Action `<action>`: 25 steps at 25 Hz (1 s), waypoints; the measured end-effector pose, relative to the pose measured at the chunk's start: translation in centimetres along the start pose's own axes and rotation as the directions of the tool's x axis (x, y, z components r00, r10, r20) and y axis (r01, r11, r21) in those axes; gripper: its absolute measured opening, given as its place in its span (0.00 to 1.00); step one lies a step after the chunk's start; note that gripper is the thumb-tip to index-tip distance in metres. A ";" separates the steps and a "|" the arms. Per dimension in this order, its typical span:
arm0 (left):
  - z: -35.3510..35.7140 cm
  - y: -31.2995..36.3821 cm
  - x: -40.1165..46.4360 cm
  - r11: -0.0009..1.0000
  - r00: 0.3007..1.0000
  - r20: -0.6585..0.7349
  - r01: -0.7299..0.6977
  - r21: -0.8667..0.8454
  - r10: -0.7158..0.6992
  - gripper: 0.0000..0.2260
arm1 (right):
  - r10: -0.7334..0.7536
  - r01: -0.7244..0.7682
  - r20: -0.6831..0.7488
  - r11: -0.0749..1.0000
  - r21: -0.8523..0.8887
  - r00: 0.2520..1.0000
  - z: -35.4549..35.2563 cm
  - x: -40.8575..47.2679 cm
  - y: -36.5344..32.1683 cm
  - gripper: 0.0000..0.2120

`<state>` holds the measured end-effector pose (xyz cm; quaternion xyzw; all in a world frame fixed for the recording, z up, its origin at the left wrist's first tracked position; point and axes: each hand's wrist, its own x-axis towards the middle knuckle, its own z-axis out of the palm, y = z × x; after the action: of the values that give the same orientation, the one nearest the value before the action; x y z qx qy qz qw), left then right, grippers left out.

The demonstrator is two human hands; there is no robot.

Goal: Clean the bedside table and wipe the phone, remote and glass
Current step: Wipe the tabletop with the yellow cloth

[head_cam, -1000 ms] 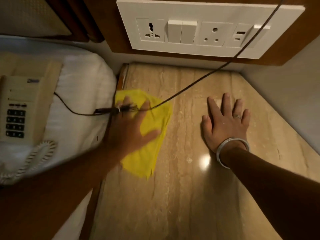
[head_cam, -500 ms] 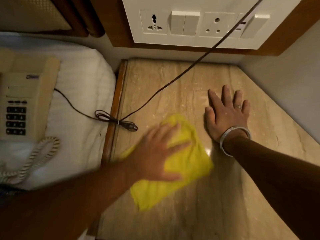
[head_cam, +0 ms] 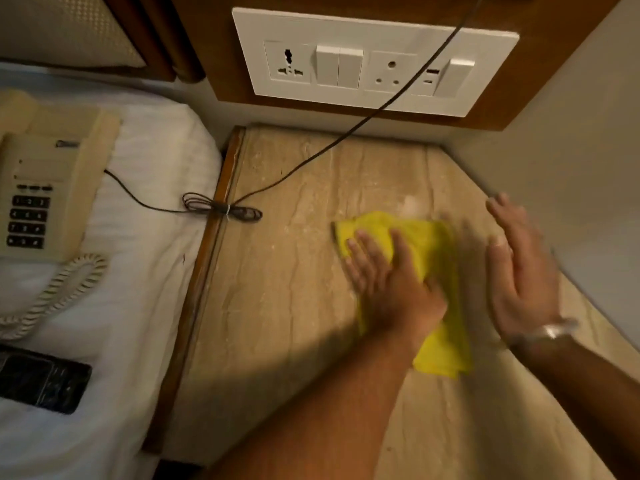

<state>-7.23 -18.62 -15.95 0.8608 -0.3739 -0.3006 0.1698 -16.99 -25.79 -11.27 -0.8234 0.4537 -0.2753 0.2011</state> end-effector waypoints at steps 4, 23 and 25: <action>-6.5 -5.0 6.9 0.957 0.942 -0.202 -0.237 0.168 0.268 0.30 | -0.006 0.043 0.485 0.997 -0.066 0.875 1.4 -2.9 -2.4 0.31; -10.5 -13.8 9.1 0.838 0.919 -0.097 -0.300 0.456 0.382 0.42 | 0.126 0.138 0.451 0.850 -0.508 0.884 10.9 8.9 1.3 0.29; -10.4 -14.0 9.3 0.852 0.918 -0.102 -0.309 0.424 0.384 0.43 | 0.120 0.159 0.462 0.839 -0.520 0.879 12.4 5.7 -2.3 0.30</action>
<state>12.08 -15.53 -18.86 0.8191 -0.5594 -0.1020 0.0758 -5.12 -28.52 -17.91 -0.8927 0.4403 0.0736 0.0615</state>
